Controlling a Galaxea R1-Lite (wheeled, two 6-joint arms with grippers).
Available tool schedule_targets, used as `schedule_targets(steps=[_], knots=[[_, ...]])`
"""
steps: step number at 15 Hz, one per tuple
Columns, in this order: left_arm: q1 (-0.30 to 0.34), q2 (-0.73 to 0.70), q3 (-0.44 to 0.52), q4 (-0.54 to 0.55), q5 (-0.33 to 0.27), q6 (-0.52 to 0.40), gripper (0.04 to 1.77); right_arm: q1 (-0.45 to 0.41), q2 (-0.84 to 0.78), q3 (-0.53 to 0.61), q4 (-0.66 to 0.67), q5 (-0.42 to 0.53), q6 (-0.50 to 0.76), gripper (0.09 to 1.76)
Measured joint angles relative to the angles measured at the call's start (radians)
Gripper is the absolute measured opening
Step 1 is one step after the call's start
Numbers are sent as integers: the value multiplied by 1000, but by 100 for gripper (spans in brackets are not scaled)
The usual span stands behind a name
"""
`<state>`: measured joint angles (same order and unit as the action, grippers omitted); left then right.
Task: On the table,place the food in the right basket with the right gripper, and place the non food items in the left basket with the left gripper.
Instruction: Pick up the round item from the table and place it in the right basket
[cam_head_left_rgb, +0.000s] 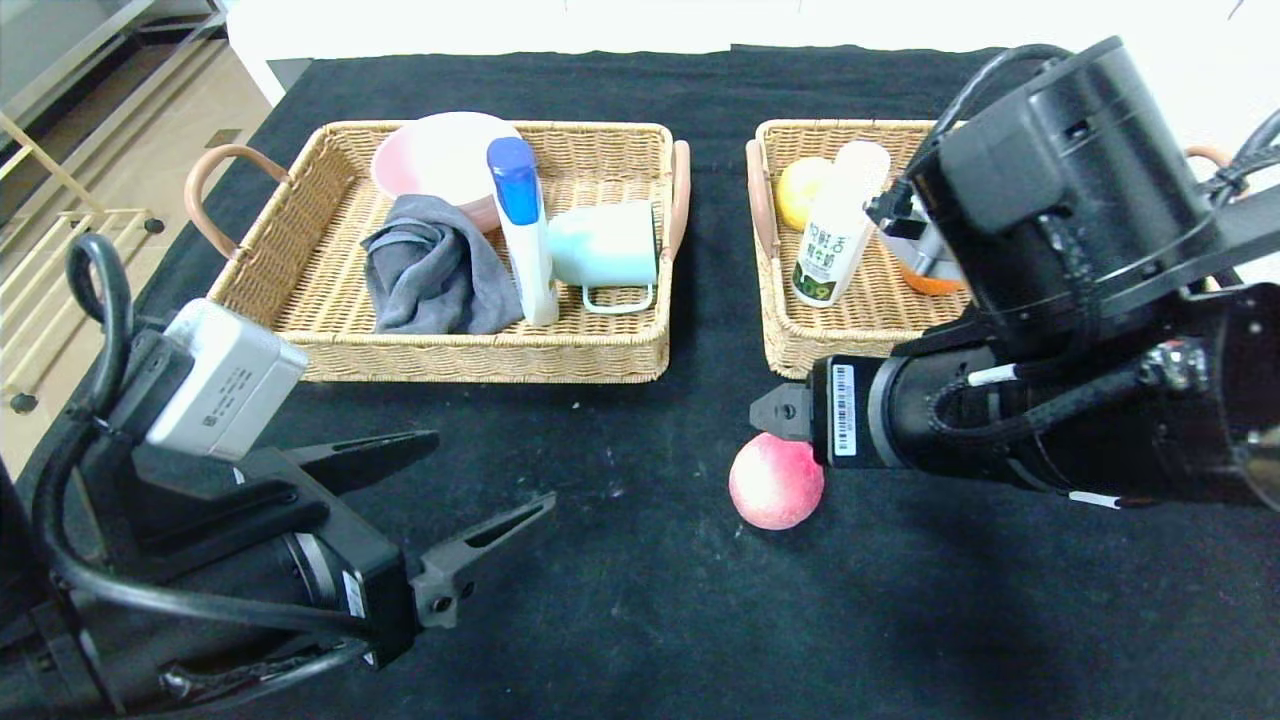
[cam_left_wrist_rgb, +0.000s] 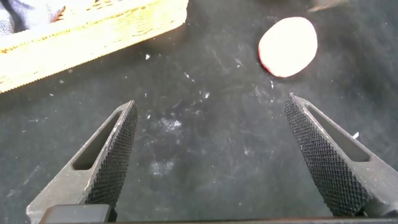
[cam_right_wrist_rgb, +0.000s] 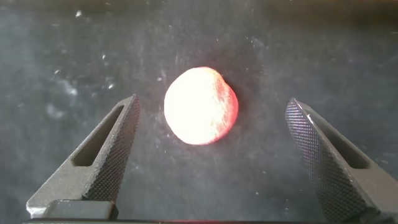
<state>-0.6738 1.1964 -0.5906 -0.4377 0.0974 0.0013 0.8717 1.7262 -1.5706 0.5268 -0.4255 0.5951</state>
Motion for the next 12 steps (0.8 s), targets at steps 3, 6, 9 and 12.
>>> schedule_targets(steps=[3, 6, 9, 12], knots=[[-1, -10, -1, 1, 0, 6, 172, 1, 48, -34, 3, -11, 3, 171], [-4, -14, 0, 2, 0, 7, 172, 0, 89, -48, 1, -48, 4, 171], [-7, -17, 0, 2, -1, 6, 172, -4, 123, -58, 2, -51, 4, 171], [-12, -23, -1, 4, -1, 7, 172, -1, 153, -61, 2, -51, 6, 171]])
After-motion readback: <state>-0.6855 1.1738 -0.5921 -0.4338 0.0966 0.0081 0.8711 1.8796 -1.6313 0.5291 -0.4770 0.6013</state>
